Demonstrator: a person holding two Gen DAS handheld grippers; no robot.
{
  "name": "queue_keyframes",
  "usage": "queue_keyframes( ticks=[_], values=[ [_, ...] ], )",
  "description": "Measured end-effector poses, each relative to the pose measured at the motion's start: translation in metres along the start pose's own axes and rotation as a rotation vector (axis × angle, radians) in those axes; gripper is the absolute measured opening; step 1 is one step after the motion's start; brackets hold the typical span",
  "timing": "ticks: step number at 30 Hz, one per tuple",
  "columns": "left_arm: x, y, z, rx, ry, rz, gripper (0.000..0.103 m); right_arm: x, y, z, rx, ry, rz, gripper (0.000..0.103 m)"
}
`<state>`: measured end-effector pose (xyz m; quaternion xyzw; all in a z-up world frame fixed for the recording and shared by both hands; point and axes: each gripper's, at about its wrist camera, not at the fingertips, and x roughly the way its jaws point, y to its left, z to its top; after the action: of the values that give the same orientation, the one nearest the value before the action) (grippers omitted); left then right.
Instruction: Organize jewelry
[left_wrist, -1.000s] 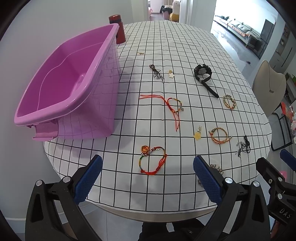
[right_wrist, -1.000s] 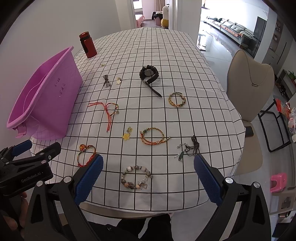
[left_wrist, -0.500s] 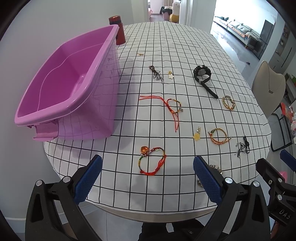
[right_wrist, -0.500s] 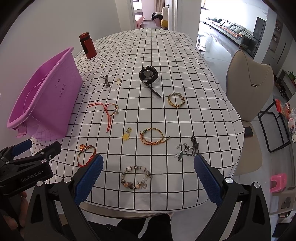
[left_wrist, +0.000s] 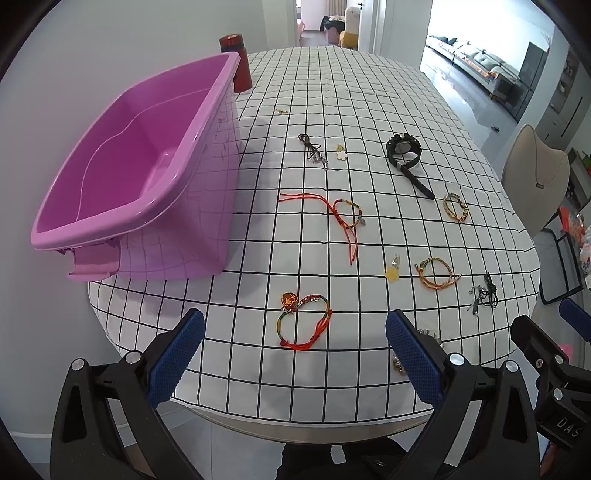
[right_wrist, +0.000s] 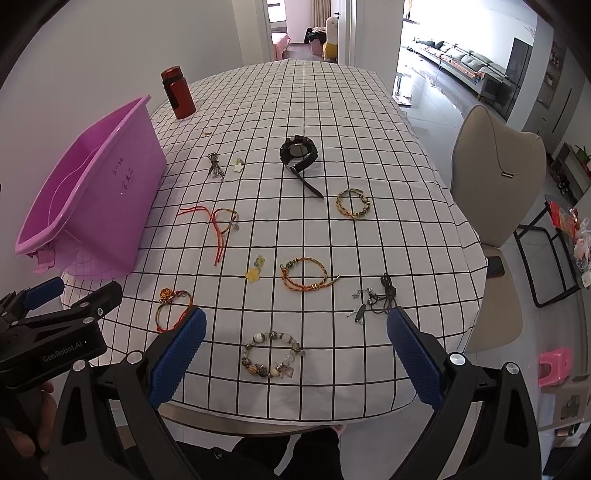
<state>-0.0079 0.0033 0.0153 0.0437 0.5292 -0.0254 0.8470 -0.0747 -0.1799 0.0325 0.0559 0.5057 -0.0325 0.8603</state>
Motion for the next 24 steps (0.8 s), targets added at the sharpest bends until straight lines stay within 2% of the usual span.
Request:
queue_keyframes(
  ticks=[24],
  values=[
    [0.0009, 0.0007, -0.0030, -0.003, -0.001, 0.000, 0.097, 0.0037, 0.0038, -0.0027, -0.003, 0.007, 0.012, 0.094]
  ],
)
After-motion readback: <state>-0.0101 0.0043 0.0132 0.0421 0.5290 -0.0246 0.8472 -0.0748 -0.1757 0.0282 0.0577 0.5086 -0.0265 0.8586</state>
